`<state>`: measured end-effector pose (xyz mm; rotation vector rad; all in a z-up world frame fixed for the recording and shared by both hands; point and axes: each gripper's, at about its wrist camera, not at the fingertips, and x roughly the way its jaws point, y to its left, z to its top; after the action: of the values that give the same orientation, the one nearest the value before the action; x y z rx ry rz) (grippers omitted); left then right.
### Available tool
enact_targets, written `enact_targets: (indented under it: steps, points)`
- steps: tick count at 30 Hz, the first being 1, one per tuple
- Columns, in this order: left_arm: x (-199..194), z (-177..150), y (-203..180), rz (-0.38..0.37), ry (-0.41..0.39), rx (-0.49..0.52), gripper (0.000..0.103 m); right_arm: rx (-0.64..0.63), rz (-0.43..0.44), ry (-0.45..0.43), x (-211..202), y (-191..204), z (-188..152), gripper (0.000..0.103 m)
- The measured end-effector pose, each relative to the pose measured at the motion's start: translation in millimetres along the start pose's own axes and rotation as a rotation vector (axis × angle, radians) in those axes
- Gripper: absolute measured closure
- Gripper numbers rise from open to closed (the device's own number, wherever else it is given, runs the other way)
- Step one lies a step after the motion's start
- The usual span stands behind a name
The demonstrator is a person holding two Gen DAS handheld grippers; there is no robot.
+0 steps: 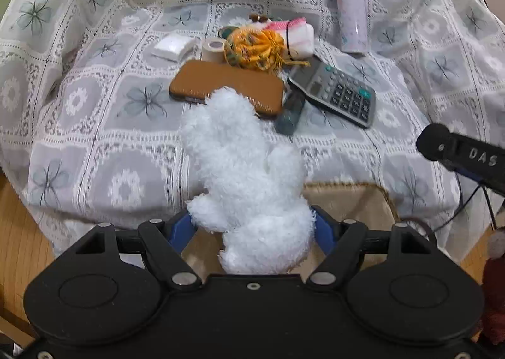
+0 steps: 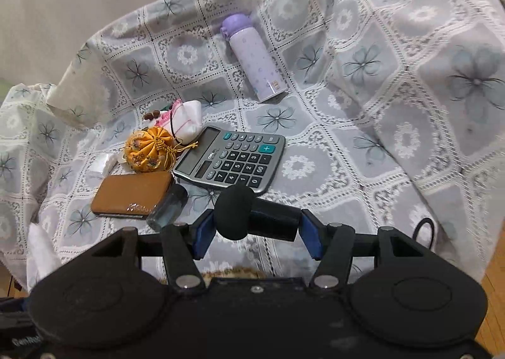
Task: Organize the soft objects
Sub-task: 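Carry the plush toy to the basket and release it with the left gripper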
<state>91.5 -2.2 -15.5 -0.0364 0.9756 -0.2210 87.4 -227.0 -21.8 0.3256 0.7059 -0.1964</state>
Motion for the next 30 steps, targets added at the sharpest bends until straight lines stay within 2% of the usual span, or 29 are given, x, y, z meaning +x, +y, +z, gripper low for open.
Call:
enact_targets:
  steps: [16,22,30]
  points:
    - [-30.9,-53.9,-11.4,0.044,-0.046,-0.019,0.032,-0.049,0.081,-0.082,-96.5,-2.3,-52.4,0.046]
    - [-27.6,-60.2,-12.9,0.132,-0.058,0.003,0.032,-0.093,0.093,-0.062,-105.3,3.7,-66.9,0.046]
    - [-13.9,-70.7,-8.6,0.159,-0.003,0.002,0.032,-0.144,0.079,0.011,-96.6,6.9,-79.2,0.046]
